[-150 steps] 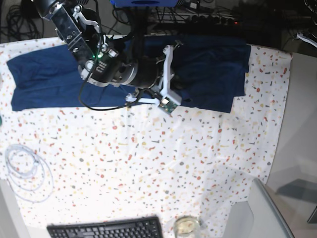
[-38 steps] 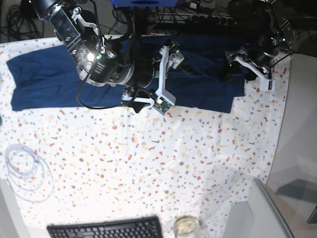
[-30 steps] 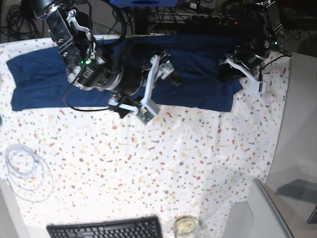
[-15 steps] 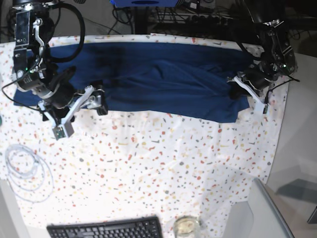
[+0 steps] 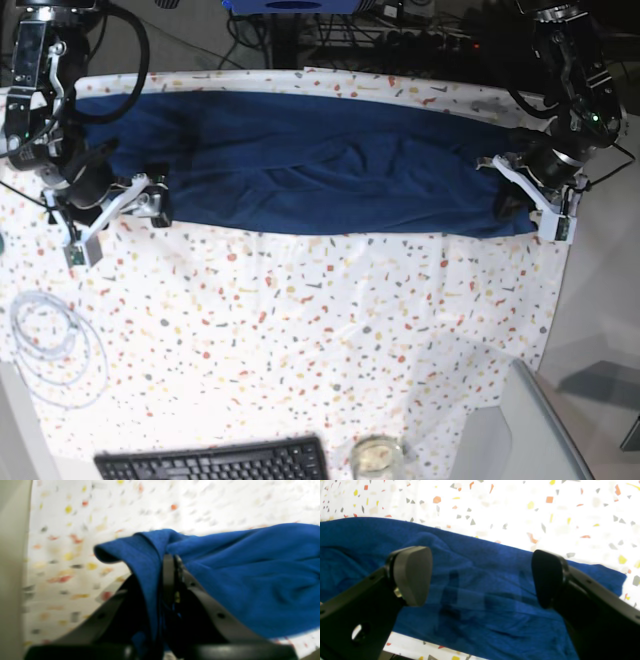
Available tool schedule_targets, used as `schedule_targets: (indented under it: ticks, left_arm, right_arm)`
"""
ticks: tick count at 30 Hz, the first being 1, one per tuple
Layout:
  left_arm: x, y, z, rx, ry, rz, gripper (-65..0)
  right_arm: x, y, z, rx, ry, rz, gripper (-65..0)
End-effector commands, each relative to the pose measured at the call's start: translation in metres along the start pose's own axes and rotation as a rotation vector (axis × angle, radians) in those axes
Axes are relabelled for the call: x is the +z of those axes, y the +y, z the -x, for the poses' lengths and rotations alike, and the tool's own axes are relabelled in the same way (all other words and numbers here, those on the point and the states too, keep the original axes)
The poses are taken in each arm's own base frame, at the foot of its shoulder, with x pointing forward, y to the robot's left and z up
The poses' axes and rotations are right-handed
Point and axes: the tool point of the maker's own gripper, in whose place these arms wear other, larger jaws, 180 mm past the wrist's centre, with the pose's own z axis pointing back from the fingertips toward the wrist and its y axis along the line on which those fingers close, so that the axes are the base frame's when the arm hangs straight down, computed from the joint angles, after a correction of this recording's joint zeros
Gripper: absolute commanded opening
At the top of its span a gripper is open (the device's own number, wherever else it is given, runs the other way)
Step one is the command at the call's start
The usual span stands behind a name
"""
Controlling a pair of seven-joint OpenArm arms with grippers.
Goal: Layout the t-shirt on the table in an organized manner, then fold the t-shirt properly
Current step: 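Grasp the strip's end with both grippers and lift it, then fold the lifted end over toward the right gripper with both grippers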
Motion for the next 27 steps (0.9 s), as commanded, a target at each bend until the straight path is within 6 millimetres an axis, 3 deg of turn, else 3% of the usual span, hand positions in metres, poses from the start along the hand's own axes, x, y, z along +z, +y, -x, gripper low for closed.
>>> schedule_targets:
  ticks: [1,18,27]
  left_arm:
    - [0.001,-0.01,-0.011,-0.027,-0.022,0.021,-65.0]
    - [-0.047,-0.205,-0.01,0.008,0.053,0.378,-65.0]
    - [-0.068,-0.261,-0.007,-0.005,0.115,0.478,-65.0]
  right_arm:
    - [0.004,-0.003,-0.014,0.006,-0.049,0.002,-5.9]
    - [0.016,-0.039,-0.018,0.011,-0.057,0.08,-5.9]
    - [0.017,-0.042,-0.019,0.006,-0.06,0.087,-5.9]
